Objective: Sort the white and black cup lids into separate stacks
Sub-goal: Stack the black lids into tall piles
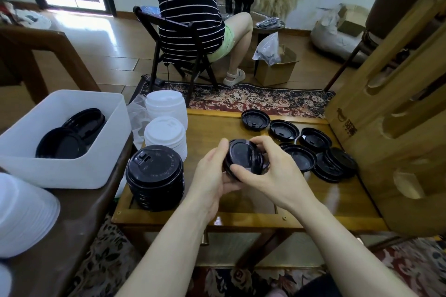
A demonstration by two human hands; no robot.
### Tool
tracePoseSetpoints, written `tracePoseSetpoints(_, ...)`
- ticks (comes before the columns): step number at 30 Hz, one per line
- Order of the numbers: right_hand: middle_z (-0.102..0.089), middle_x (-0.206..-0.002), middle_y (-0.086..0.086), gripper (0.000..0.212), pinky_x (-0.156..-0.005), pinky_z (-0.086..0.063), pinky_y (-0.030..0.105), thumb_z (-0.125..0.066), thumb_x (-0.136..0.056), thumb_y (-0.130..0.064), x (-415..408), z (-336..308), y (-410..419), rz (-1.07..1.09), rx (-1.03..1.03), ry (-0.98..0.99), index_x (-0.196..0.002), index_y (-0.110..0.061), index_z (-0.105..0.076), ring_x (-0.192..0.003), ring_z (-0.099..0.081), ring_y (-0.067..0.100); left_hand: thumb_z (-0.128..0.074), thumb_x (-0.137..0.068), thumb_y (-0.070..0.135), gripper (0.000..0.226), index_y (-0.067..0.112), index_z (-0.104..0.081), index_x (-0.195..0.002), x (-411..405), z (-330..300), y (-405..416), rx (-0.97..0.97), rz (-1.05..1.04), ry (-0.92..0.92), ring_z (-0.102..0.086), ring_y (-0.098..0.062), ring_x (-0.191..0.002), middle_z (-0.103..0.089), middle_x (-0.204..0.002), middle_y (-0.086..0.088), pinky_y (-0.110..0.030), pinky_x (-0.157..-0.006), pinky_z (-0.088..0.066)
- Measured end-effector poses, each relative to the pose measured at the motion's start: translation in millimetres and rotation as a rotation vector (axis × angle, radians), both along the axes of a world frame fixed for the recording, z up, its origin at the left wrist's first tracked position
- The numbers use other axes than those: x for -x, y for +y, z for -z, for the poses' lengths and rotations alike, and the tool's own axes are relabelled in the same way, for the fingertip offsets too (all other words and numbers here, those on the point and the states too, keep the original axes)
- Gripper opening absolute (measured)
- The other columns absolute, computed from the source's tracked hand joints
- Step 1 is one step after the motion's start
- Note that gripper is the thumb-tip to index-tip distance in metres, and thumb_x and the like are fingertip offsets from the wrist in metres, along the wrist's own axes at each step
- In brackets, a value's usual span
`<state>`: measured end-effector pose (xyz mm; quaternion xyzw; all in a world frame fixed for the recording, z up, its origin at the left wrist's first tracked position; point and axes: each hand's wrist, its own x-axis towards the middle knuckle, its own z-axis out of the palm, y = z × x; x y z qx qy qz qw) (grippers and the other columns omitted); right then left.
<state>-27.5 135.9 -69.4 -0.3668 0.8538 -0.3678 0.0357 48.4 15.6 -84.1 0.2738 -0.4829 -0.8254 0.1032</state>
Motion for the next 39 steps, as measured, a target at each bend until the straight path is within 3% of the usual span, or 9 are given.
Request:
tracePoseSetpoints(4, -0.061, -0.105, -0.020, 0.050, -0.084, -0.051, 0.019, -0.074, -0.075, -0.050, 8, 3, 5, 0.010, 0.095, -0.167, -0.116, -0.032, -0.052, -0.096, -0.059, -0.008, -0.040, -0.107, 0.033, 0.036, 0.008, -0.064, -0.119, -1, -1, -3, -0.049, -0.021, 0.023, -0.075, -0.027, -0.093, -0.076, -0.106, -0.013, -0.043, -0.075, -0.061)
tracePoseSetpoints(7, -0.061, -0.103, -0.019, 0.048, -0.077, -0.046, 0.006, -0.076, -0.077, -0.040, 12, 2, 8, 0.033, 0.135, -0.198, -0.116, -0.027, -0.052, -0.094, -0.057, -0.014, -0.040, -0.107, 0.027, 0.034, 0.004, -0.063, -0.118, -1, -1, -4, -0.049, -0.026, 0.043, -0.074, -0.028, -0.096, -0.075, -0.106, -0.015, -0.043, -0.077, -0.062)
tracePoseSetpoints(12, -0.063, -0.104, -0.017, 0.043, -0.077, -0.049, 0.011, -0.074, -0.078, -0.041, 13, 2, 11, 0.121, 0.266, -0.278, -0.113, -0.026, -0.053, -0.093, -0.059, -0.013, -0.036, -0.108, 0.020, 0.033, 0.000, -0.061, -0.116, -3, -4, -1, -0.091, -0.011, 0.079, -0.075, -0.028, -0.092, -0.076, -0.099, -0.017, -0.036, -0.071, -0.062)
tracePoseSetpoints(16, -0.060, -0.108, -0.021, 0.055, -0.078, -0.044, 0.006, -0.078, -0.072, -0.044, 13, 1, 8, 0.039, 0.121, -0.231, -0.116, -0.026, -0.051, -0.098, -0.054, -0.016, -0.036, -0.108, 0.020, 0.032, 0.001, -0.061, -0.116, -4, -4, 2, -0.091, 0.022, 0.089, -0.075, -0.025, -0.093, -0.076, -0.102, -0.015, -0.033, -0.072, -0.062)
tracePoseSetpoints(26, -0.055, -0.108, -0.020, 0.052, -0.078, -0.041, 0.012, -0.074, -0.075, -0.052, 11, -4, 4, -0.042, -0.046, -0.090, -0.117, -0.034, -0.048, -0.099, -0.052, -0.005, -0.039, -0.107, 0.016, 0.029, 0.010, -0.060, -0.088, -6, 0, -5, 0.099, 0.044, 0.031, -0.076, -0.024, -0.081, -0.077, -0.089, -0.009, -0.035, -0.070, -0.060)
tracePoseSetpoints(29, -0.057, -0.114, -0.013, 0.061, -0.088, -0.044, 0.023, -0.069, -0.072, -0.060, 15, -1, 5, -0.074, -0.076, -0.114, -0.123, -0.035, -0.050, -0.105, -0.053, 0.003, -0.037, -0.107, 0.022, 0.033, 0.005, -0.065, -0.100, -7, 0, -7, 0.056, 0.064, 0.015, -0.075, -0.027, -0.081, -0.077, -0.092, -0.013, -0.036, -0.067, -0.062)
tracePoseSetpoints(32, -0.056, -0.117, -0.013, 0.072, -0.093, -0.047, 0.030, -0.061, -0.064, -0.072, 13, 3, 1, -0.098, -0.105, -0.113, -0.126, -0.038, -0.048, -0.109, -0.054, 0.005, -0.046, -0.101, 0.046, 0.045, 0.008, -0.069, -0.110, -5, 2, -4, 0.054, 0.078, -0.032, -0.075, -0.024, -0.084, -0.076, -0.099, -0.015, -0.034, -0.064, -0.060)
tracePoseSetpoints(36, -0.056, -0.119, -0.014, 0.066, -0.094, -0.045, 0.026, -0.073, -0.074, -0.056, 29, -4, 8, -0.126, -0.104, -0.182, -0.132, -0.033, -0.052, -0.110, -0.053, 0.001, -0.064, -0.095, 0.027, 0.027, 0.003, -0.066, -0.108, -2, 5, -3, 0.007, -0.029, -0.047, -0.075, -0.027, -0.082, -0.074, -0.102, -0.020, -0.033, -0.062, -0.061)
tracePoseSetpoints(39, -0.058, -0.124, -0.008, 0.059, -0.103, -0.042, 0.036, -0.070, -0.082, -0.044, 62, -6, 22, 0.030, -0.078, -0.090, -0.135, -0.027, -0.052, -0.120, -0.049, 0.011, -0.061, -0.097, 0.019, 0.026, -0.002, -0.064, -0.111, -2, 8, -4, -0.019, -0.132, -0.087, -0.075, -0.032, -0.086, -0.074, -0.101, -0.021, -0.035, -0.061, -0.062)
